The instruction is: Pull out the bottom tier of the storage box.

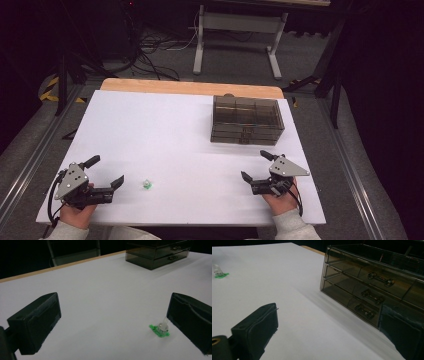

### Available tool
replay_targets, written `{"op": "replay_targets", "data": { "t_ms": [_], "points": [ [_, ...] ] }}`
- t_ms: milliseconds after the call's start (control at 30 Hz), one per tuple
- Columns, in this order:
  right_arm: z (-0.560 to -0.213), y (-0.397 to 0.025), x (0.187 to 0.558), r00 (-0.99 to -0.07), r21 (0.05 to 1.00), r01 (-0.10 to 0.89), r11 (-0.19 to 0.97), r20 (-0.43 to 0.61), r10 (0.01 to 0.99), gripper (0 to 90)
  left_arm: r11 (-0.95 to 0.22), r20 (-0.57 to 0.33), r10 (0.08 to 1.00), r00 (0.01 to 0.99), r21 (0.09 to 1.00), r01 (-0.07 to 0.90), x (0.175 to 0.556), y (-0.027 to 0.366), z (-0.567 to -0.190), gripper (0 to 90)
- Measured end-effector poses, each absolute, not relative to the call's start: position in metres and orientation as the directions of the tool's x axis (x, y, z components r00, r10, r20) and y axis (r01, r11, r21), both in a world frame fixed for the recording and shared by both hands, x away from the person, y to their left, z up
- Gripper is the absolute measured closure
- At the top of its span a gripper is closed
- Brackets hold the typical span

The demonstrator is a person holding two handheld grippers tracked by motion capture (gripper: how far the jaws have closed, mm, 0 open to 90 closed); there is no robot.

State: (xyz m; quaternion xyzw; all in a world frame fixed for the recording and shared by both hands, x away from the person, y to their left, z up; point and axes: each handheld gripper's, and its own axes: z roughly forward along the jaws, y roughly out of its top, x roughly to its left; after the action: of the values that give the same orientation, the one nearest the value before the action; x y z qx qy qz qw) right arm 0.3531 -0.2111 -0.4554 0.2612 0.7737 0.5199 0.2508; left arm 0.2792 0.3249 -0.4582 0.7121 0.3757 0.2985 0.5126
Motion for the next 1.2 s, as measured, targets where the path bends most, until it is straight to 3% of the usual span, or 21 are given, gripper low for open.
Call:
{"op": "replay_targets", "data": {
  "t_ms": [133,267,867,1200],
  "points": [
    [-0.454,-0.208,0.358,-0.746,0.933,0.154,0.325,-0.106,0.657,4.1,-0.195,0.044,0.841,0.539,0.954,0.227,0.279,0.325,-0.458,0.6],
    [-0.451,-0.200,0.365,-0.754,0.911,0.177,0.373,-0.118,0.646,10.5,-0.202,0.056,0.841,0.539,0.955,0.217,0.279,0.324,-0.458,0.6],
    [-0.446,-0.181,0.382,-0.787,0.897,0.140,0.418,-0.156,0.597,14.4,-0.206,0.051,0.834,0.549,0.952,0.224,0.281,0.322,-0.459,0.6],
    [-0.440,-0.172,0.385,-0.774,0.836,0.078,0.542,-0.292,0.562,17.4,-0.195,0.040,0.837,0.546,0.954,0.228,0.280,0.322,-0.458,0.6]
  ]
}}
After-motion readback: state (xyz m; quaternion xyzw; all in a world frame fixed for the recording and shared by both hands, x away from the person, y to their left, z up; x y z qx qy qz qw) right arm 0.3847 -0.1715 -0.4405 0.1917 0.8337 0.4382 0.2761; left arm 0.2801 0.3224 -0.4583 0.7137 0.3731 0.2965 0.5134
